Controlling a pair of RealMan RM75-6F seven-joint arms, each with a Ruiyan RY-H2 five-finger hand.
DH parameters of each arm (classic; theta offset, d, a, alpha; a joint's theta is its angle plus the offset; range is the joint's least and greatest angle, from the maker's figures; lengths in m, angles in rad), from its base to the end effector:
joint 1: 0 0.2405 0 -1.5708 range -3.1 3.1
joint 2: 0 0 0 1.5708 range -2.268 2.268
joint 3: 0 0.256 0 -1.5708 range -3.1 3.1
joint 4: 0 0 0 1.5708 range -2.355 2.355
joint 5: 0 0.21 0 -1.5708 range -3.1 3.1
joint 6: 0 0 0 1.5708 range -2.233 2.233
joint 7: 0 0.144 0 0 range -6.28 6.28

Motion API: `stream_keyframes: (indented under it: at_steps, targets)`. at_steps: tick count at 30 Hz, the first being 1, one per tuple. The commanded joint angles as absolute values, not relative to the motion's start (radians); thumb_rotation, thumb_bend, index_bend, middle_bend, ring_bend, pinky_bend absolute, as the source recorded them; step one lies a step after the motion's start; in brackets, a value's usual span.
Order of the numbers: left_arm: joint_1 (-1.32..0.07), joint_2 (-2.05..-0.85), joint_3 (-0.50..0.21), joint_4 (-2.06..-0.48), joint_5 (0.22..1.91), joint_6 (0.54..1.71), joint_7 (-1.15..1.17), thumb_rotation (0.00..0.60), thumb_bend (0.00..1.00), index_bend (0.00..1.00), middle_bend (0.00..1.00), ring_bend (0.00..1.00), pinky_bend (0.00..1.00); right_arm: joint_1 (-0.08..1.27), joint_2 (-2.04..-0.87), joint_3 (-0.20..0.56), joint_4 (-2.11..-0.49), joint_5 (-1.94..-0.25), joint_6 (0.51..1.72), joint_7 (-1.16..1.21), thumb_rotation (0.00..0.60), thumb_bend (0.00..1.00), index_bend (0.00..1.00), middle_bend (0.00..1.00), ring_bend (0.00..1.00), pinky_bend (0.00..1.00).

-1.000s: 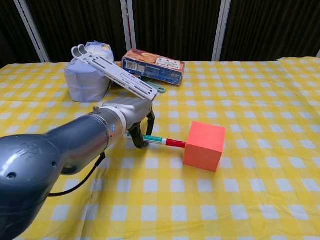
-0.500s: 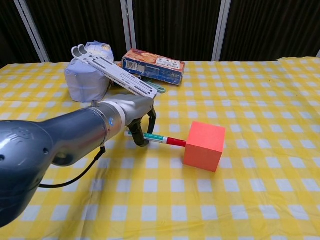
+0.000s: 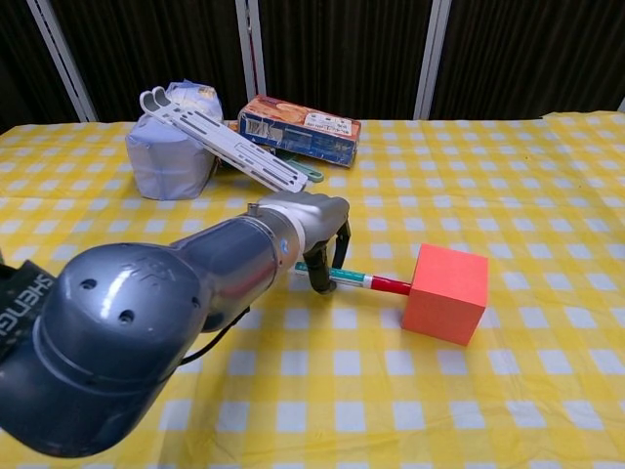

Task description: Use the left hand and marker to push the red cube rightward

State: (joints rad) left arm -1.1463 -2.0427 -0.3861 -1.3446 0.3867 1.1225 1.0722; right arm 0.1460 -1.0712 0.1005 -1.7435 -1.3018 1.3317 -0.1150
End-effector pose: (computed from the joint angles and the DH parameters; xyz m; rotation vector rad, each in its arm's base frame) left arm 0.0018 0.3242 -0.1373 -1.9228 -0.9634 -0.6246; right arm -0.3046 -0.2055 0.1569 1.3450 -1.0196 0.7856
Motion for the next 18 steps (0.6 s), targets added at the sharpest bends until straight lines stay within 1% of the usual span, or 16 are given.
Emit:
stream_keyframes:
  at_steps: [1, 12, 18]
  targets:
    - [-1.179, -2.072, -0.409, -1.321, 0.367, 1.116, 1.089, 0.6, 0.48, 0.58, 0.13, 0.0, 0.06, 0.146, -1.07, 0.101, -1.744, -1.301, 1.332, -0.115, 0.6, 0.3, 0.0, 0.0, 0.0, 0.0]
    - [-1.25, -2.149, -0.448, -1.244, 0.338, 1.128, 1.117, 0.6, 0.48, 0.58, 0.13, 0.0, 0.06, 0.146, -1.07, 0.101, -1.744, -1.301, 1.334, -0.116, 0.6, 0.3, 0.0, 0.0, 0.0, 0.0]
    - [-1.249, -2.15, -0.443, -1.248, 0.345, 1.144, 1.121, 0.6, 0.48, 0.58, 0.13, 0.0, 0.06, 0.146, -1.07, 0.1, -1.743, -1.304, 1.335, -0.113, 0.6, 0.3, 0.0, 0.0, 0.0, 0.0]
